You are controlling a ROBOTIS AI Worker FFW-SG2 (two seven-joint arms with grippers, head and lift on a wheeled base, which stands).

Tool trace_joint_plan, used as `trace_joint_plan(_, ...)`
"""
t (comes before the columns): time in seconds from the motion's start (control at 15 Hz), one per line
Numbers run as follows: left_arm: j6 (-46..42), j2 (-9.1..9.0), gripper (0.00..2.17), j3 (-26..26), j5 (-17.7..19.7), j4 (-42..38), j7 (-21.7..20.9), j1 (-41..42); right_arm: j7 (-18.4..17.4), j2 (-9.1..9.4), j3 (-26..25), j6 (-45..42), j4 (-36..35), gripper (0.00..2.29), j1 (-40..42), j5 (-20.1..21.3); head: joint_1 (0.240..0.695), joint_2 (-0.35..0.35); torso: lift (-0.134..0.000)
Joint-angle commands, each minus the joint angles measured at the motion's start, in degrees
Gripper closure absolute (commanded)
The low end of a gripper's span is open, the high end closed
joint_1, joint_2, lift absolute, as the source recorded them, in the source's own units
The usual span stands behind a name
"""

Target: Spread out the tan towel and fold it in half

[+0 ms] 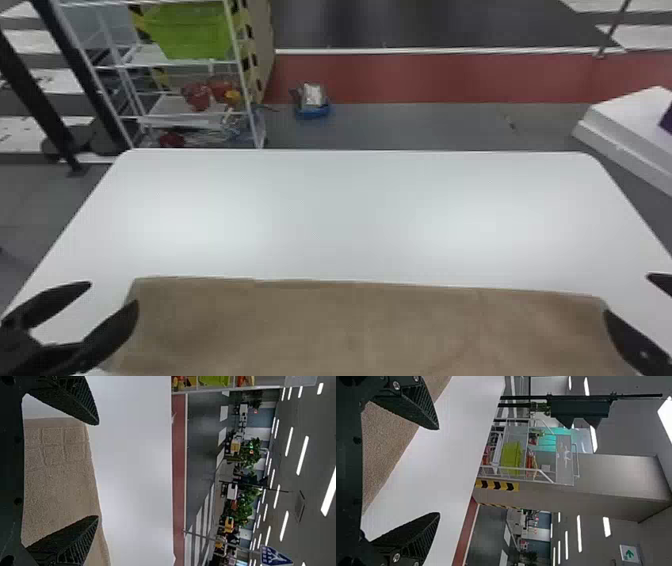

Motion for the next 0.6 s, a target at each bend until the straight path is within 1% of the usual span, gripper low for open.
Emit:
trace_joint_plan(0.0, -0.06, -0.15, 0.04, -0.10, 0.00, -0.03, 0.00, 0.01, -0.19, 0.13, -0.41, 0.91, -0.74, 0.06, 0.49, -0.38, 0.695, 0.028, -0.123)
trace_joint_plan(0.13, -0.06, -0.15, 0.04, -0.36, -0.09, 0.06, 0.17, 0.01, -0.45, 0.74, -0.94, 2.67, -1.97, 0.06, 0.58, -0.47, 0.695, 0.021, -0.123)
trace_joint_plan(0.27, -0.06, -0.15, 0.04, -0.54, -0.27, 0.06, 0.26, 0.10, -0.72, 0.83, -0.85, 4.60, -2.94, 0.07, 0.66, -0.47, 0.695, 0.018, -0.123)
trace_joint_plan(0.33, -0.06, -0.15, 0.04, -0.62, -0.27, 0.06, 0.35, 0.10, -1.42, 0.92, -0.68, 5.31, -3.38, 0.07, 0.66, -0.38, 0.695, 0.018, -0.123)
trace_joint_plan(0.4, -0.06, -0.15, 0.04, -0.98, -0.53, 0.15, 1.40, 0.10, -2.12, 1.01, -0.85, 6.54, -3.99, 0.07, 0.66, 0.15, 0.695, 0.017, -0.123)
trace_joint_plan(0.47, -0.41, -0.15, 0.04, -1.42, -1.67, 0.15, 2.37, 0.10, -2.83, 1.10, -1.38, 9.70, -4.87, 0.07, 0.66, 0.67, 0.695, 0.017, -0.123)
trace_joint_plan(0.53, -1.29, -0.15, 0.05, -2.29, -2.64, 0.85, 3.69, 0.28, -3.35, 1.54, -2.08, 10.93, -5.31, 0.07, 0.58, 0.67, 0.695, 0.018, -0.123)
